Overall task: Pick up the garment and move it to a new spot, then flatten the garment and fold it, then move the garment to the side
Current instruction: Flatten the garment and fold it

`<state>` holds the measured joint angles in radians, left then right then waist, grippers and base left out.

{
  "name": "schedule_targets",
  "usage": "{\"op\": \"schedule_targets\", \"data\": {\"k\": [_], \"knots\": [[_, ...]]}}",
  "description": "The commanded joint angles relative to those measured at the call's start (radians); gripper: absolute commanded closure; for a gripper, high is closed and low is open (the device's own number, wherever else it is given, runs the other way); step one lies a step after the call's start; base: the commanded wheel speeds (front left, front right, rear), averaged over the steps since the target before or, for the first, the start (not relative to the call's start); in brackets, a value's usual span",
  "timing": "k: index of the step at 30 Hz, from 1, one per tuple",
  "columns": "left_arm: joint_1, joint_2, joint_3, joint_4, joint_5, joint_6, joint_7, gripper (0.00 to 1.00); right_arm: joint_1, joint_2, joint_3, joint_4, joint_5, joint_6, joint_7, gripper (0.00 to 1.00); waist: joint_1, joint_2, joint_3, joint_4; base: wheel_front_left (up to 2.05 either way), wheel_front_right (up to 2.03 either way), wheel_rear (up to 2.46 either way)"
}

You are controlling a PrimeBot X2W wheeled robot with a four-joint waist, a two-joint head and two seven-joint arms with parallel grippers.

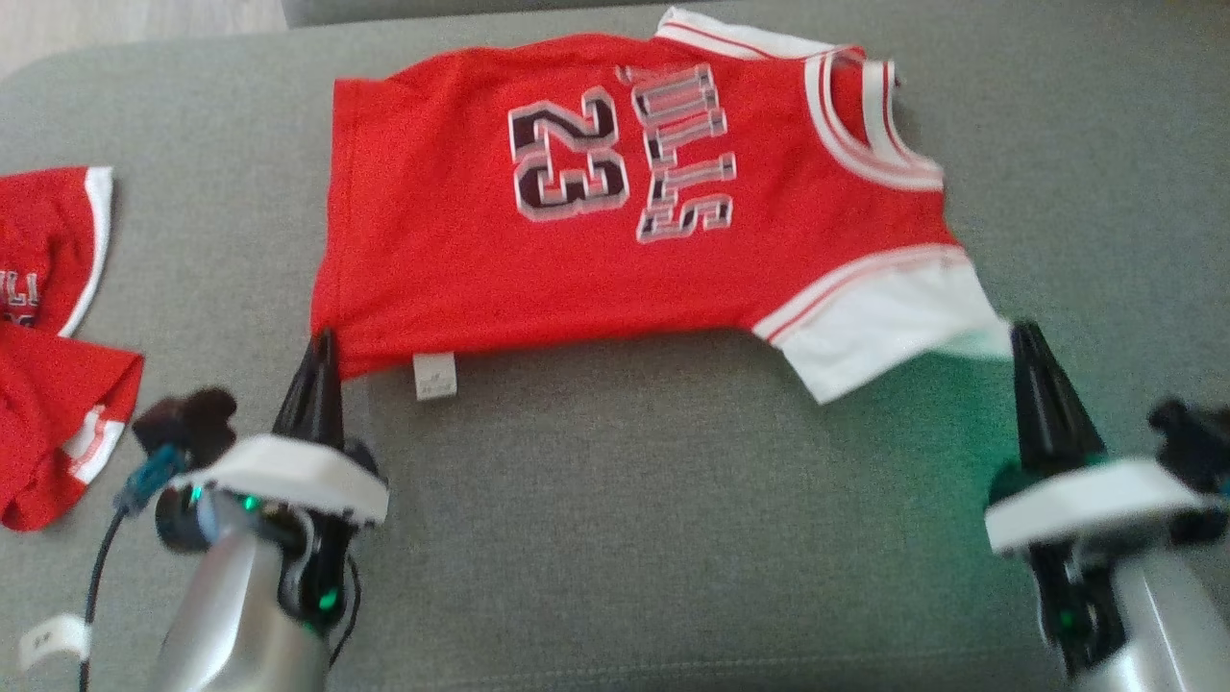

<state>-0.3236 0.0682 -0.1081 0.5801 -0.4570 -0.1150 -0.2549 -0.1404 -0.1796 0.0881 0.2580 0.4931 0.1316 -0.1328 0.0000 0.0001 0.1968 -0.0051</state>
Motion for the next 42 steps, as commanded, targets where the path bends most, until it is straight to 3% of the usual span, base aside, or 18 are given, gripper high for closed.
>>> {"op": "schedule_targets", "data": {"k": [1,9,18,28,36,42], "knots": [[-0.005,0.033,0.039,-0.046,0.009,0.007,0.003,1.0,0.012,0.008,0.005,-0.06,-0.011,-0.001,0.012,1.0,0.0,-0.0001,-0.015,0.004,0.0,0.0,0.0],[0.239,0.059,0.038,-0.311,0.007,0.076,0.121,1.0,0.322,0.106,-0.119,-0.396,-0.09,-0.001,0.204,1.0,0.0,-0.0001,-0.073,0.002,0.0,0.0,0.0],[0.411,0.067,0.047,-0.52,-0.006,0.144,0.223,1.0,0.456,0.128,-0.156,-0.532,-0.097,-0.001,0.306,1.0,0.0,-0.0001,-0.105,0.006,0.0,0.0,0.0],[0.409,0.079,0.029,-0.566,-0.014,0.16,0.3,1.0,0.441,0.129,-0.161,-0.543,-0.086,-0.001,0.327,1.0,0.0,-0.0001,-0.099,0.007,0.0,0.0,0.0],[0.278,0.094,0.004,-0.494,-0.035,0.144,0.399,1.0,0.243,0.102,-0.121,-0.453,-0.121,-0.001,0.355,1.0,0.0,-0.0001,-0.048,0.009,0.0,0.0,0.0],[0.139,0.101,0.002,-0.396,-0.08,0.114,0.472,1.0,0.024,0.025,-0.066,-0.286,-0.11,-0.001,0.347,1.0,0.0,-0.0001,-0.01,0.019,0.0,0.0,0.0]]}}
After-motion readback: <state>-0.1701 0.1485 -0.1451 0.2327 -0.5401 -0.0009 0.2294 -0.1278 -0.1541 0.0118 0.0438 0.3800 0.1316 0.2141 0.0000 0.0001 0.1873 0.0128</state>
